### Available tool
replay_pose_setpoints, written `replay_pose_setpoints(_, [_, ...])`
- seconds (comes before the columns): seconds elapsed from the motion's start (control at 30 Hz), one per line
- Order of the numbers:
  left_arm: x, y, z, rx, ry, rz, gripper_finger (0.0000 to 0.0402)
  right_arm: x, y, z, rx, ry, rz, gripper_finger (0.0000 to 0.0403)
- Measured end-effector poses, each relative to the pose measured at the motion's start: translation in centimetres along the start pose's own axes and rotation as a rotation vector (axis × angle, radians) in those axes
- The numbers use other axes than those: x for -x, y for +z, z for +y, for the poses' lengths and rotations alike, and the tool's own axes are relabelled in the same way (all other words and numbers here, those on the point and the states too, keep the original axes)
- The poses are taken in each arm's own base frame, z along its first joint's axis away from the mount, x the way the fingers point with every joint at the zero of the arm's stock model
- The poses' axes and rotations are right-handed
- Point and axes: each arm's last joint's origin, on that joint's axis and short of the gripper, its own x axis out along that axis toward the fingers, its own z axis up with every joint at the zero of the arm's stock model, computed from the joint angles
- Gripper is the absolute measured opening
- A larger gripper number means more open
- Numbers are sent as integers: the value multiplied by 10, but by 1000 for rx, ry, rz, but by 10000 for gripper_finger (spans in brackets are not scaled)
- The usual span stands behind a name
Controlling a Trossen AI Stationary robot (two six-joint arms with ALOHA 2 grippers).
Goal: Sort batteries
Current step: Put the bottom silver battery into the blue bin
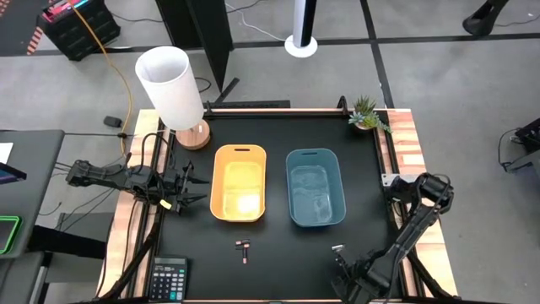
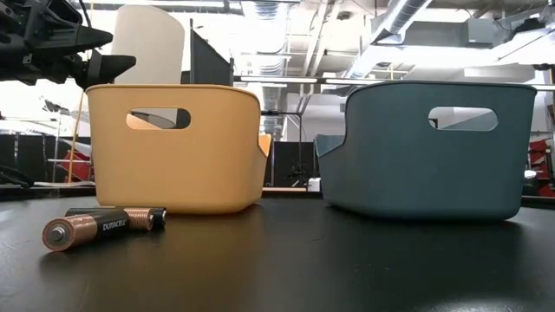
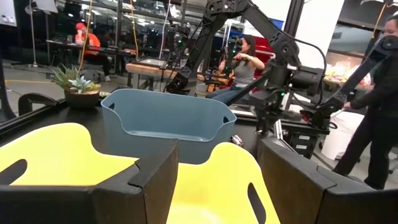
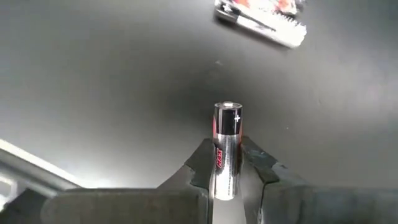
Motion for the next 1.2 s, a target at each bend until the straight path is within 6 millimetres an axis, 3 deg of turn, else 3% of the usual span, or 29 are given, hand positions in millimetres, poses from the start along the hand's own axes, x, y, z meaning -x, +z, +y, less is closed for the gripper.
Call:
replay_pose_setpoints(0.1, [0, 0, 0, 0, 0, 0, 215, 17, 4, 8, 56, 56, -89, 59])
replay_pose_setpoints(0.23, [0, 0, 0, 0, 0, -1, 215, 43, 24, 14, 129, 27, -283, 59])
replay_pose_setpoints(0.4, [0, 1, 0, -20, -7, -2, 215, 79, 67, 16, 198, -107, -491, 59])
replay_pose_setpoints(0.53, [0, 4, -1, -21, -26, -5, 215, 94, 107, 19, 260, -180, -535, 59])
replay_pose_setpoints(0.93, [-3, 21, -8, -32, -93, 22, 189, 102, 228, -6, 312, -339, -379, 59])
replay_pose_setpoints(1.2, [-23, 42, -23, -104, -106, 120, 162, 69, 280, -29, 338, -369, -203, 59])
